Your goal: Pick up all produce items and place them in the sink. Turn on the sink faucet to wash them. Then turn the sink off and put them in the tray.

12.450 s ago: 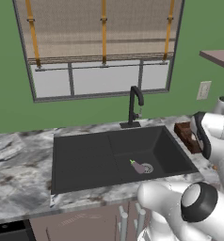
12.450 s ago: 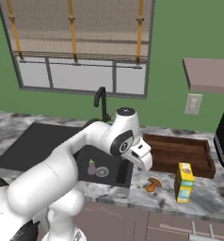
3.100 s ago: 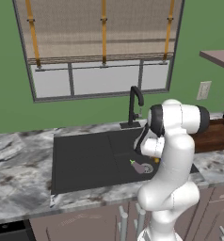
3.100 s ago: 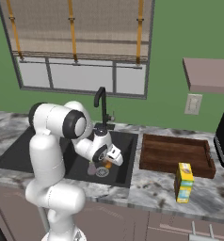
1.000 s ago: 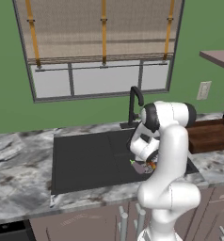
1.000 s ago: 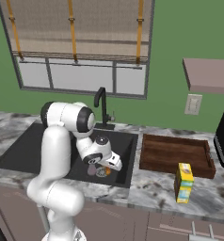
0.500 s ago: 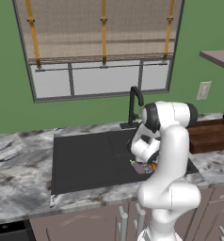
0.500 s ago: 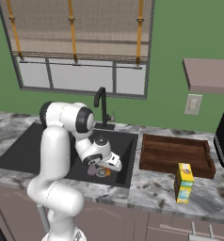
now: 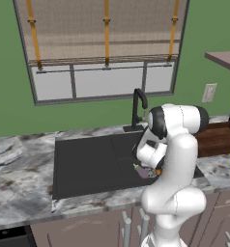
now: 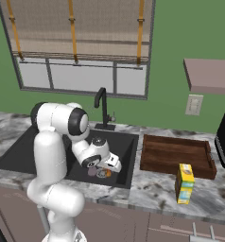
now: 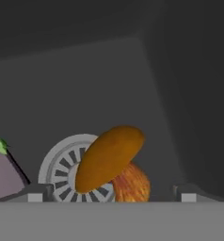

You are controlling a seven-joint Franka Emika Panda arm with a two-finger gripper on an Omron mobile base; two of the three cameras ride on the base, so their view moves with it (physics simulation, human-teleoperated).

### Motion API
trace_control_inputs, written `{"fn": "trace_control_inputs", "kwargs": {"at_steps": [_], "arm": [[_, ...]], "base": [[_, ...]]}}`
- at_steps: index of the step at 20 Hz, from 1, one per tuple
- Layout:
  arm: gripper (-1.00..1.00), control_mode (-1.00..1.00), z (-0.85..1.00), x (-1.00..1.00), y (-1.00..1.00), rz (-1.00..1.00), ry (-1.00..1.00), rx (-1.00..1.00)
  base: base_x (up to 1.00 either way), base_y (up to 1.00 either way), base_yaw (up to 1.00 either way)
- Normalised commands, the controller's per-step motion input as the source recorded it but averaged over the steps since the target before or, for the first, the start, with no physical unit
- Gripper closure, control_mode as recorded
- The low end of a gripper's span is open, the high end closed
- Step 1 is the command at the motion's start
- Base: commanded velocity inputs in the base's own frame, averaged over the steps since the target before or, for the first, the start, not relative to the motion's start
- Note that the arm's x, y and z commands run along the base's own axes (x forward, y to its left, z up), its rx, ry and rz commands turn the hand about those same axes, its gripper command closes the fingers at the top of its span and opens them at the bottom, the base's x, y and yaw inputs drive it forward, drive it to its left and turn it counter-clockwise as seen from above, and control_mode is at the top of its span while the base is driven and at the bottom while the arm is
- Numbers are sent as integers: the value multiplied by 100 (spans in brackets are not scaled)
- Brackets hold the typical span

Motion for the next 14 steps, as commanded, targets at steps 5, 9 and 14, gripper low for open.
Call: {"fn": "trace_control_inputs", "kwargs": {"at_steps": [5, 9, 14], "arm": [[-100, -100, 57, 0, 0, 0, 2, 0], [-100, -100, 74, 0, 0, 0, 3, 0], [-100, -100, 82, 0, 0, 0, 4, 0]], "base": [[0, 0, 0], [0, 0, 0], [0, 0, 0]]}}
